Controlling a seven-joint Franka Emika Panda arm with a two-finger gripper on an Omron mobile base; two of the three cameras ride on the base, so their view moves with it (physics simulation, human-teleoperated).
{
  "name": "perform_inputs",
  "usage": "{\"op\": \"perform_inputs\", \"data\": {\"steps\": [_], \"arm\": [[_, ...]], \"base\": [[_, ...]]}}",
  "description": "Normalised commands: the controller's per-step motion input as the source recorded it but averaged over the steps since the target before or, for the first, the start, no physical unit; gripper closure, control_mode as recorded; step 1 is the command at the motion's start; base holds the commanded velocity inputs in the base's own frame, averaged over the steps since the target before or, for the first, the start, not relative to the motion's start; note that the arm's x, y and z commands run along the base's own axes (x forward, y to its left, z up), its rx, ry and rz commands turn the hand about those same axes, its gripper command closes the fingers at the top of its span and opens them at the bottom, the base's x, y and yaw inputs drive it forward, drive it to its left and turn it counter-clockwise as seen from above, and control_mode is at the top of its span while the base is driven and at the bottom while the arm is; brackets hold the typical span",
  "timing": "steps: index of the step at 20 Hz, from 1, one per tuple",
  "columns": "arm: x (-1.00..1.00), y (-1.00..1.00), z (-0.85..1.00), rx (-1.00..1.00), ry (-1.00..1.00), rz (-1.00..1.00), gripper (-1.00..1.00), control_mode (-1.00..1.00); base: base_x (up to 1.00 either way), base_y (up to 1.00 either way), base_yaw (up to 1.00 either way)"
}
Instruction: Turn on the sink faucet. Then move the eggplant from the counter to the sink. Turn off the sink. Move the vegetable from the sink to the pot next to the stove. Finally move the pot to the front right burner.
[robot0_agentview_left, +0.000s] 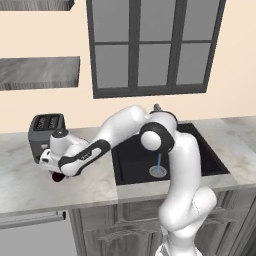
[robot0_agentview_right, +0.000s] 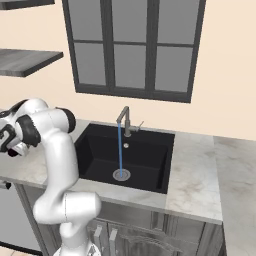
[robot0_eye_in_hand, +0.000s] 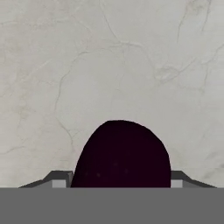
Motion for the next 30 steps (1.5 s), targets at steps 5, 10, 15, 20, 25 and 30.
{"op": "perform_inputs", "data": {"steps": [5,10,15,20,25,30], "arm": [[-0.07,-0.44,0.31,0.00,-0.10,0.00,1.00,-1.00],[-0.02,-0.56,0.35,0.00,-0.08,-0.01,1.00,-1.00],[0.00,-0.57,0.36,0.00,-0.08,-0.01,1.00,-1.00],[0.00,-0.56,0.33,0.00,-0.08,-0.02,1.00,-1.00],[0.00,-0.54,0.20,0.00,-0.02,0.00,1.00,-1.00],[0.00,-0.53,0.13,0.00,0.00,-0.01,1.00,-1.00]], "base": [[0.00,0.00,0.00],[0.00,0.00,0.00],[0.00,0.00,0.00],[0.00,0.00,0.00],[0.00,0.00,0.00],[0.00,0.00,0.00]]}}
